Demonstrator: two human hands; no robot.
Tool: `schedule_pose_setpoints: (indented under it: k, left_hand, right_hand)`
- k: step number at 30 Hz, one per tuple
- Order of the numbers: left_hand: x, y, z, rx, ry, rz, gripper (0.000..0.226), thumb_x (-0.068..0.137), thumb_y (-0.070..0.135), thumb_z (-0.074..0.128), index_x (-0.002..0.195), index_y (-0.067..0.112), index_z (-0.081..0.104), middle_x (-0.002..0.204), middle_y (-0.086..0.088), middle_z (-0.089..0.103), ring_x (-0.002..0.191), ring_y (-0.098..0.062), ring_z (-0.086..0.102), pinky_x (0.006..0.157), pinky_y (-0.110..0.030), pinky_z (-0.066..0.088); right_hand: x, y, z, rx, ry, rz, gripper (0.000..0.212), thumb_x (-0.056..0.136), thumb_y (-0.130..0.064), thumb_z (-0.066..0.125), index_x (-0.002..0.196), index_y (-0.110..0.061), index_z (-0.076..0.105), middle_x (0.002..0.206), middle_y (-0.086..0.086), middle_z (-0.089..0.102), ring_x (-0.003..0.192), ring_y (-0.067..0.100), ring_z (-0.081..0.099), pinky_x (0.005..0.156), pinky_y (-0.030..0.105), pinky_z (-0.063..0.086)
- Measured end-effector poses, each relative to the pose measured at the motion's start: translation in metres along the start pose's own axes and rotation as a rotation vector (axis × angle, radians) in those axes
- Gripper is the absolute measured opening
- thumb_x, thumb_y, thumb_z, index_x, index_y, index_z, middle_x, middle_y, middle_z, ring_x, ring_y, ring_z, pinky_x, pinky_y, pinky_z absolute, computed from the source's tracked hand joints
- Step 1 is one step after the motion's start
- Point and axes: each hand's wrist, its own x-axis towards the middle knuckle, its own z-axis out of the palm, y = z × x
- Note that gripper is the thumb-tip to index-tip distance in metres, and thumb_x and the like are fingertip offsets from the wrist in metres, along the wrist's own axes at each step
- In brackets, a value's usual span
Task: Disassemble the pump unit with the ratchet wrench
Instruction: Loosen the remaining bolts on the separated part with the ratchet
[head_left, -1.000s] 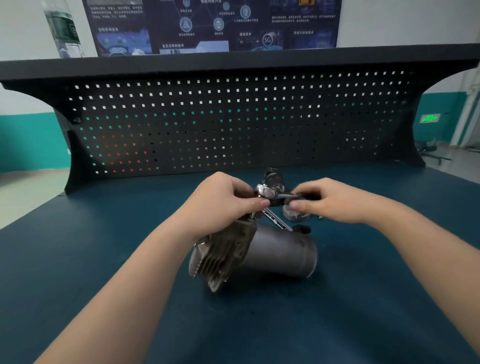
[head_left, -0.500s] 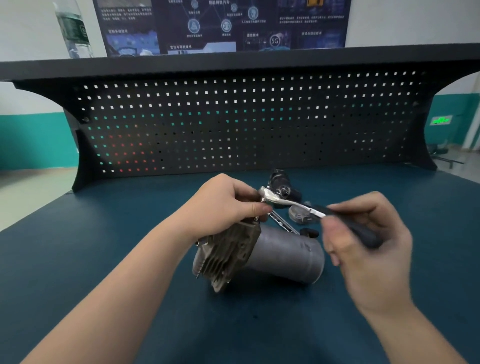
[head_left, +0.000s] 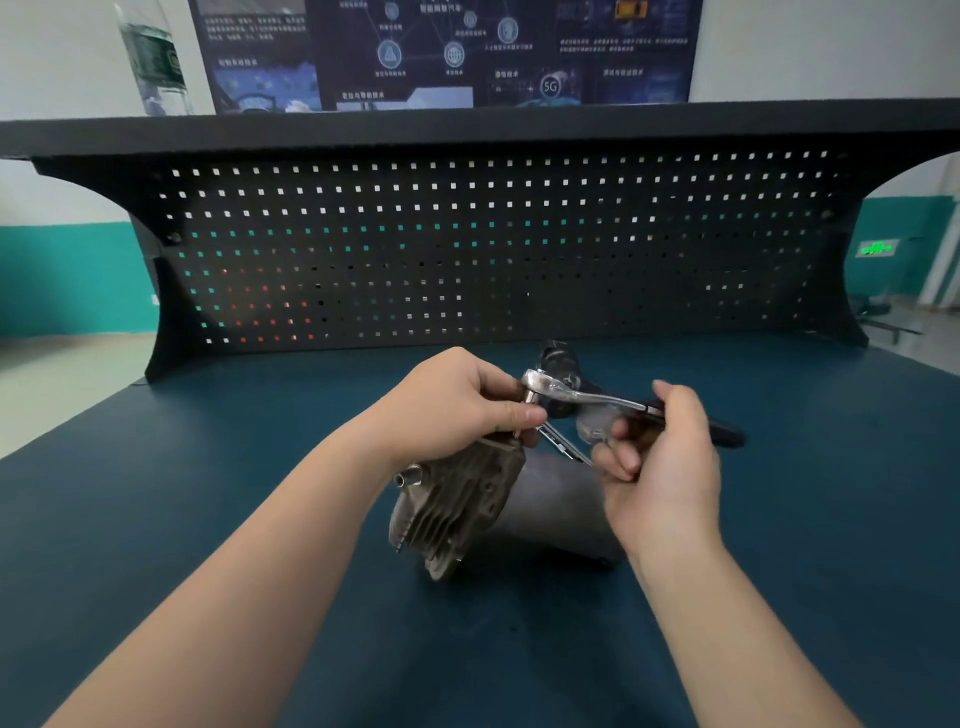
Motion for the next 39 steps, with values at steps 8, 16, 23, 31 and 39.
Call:
schedule_pose_setpoints:
  k: [8, 16, 23, 31, 39]
  left_hand:
    - [-0.002, 0.002, -0.002, -0.078, -0.011, 0.042, 0.015, 0.087, 0.023, 0.07, 0.075, 0.028, 0.077, 0.065, 0.016, 0.071, 0.06, 0.01, 0.061, 0.057, -0.005, 0.043]
    - [0.0, 0.0, -0.004, -0.103, -0.042, 0.016, 0.014, 0.086, 0.033, 0.069, 0.089, 0.023, 0.078, 0.089, 0.008, 0.076, 0.094, -0.013, 0.07, 0.082, -0.018, 0.053]
    - [0.002, -0.003, -0.003, -0.094, -0.025, 0.016, 0.01, 0.089, 0.025, 0.067, 0.087, 0.025, 0.077, 0.088, 0.011, 0.076, 0.094, -0.012, 0.069, 0.089, -0.028, 0.053]
    - [0.001, -0.003, -0.002, -0.119, -0.029, 0.02, 0.007, 0.084, 0.024, 0.072, 0.088, 0.026, 0.078, 0.087, 0.011, 0.076, 0.094, -0.01, 0.07, 0.094, -0.033, 0.053]
    - [-0.001, -0.001, -0.002, -0.084, -0.029, 0.026, 0.005, 0.083, 0.028, 0.073, 0.085, 0.028, 0.077, 0.085, 0.012, 0.075, 0.092, -0.007, 0.07, 0.093, -0.033, 0.053]
  right_hand:
    - [-0.025, 0.011, 0.012, -0.675, -0.322, -1.17, 0.03, 0.087, -0.013, 0.055, 0.061, -0.012, 0.042, 0.056, -0.006, 0.047, 0.052, 0.012, 0.048, 0.053, 0.024, 0.037]
    - [0.028, 0.008, -0.015, 0.406, -0.181, 0.47, 0.031, 0.089, -0.014, 0.051, 0.059, -0.006, 0.051, 0.057, 0.002, 0.043, 0.035, 0.005, 0.035, 0.031, 0.014, 0.027]
    - [0.029, 0.007, -0.011, 0.314, -0.221, 0.301, 0.04, 0.089, -0.012, 0.054, 0.05, -0.01, 0.057, 0.057, 0.004, 0.047, 0.039, 0.005, 0.038, 0.031, 0.015, 0.029]
    - [0.028, 0.003, -0.009, 0.318, -0.208, 0.271, 0.034, 0.089, -0.012, 0.052, 0.055, -0.011, 0.052, 0.054, 0.002, 0.045, 0.037, 0.004, 0.036, 0.031, 0.014, 0.027]
    - [0.032, 0.004, -0.012, 0.31, -0.204, 0.352, 0.043, 0.089, -0.012, 0.053, 0.046, -0.009, 0.056, 0.054, 0.002, 0.046, 0.037, 0.003, 0.037, 0.031, 0.013, 0.027]
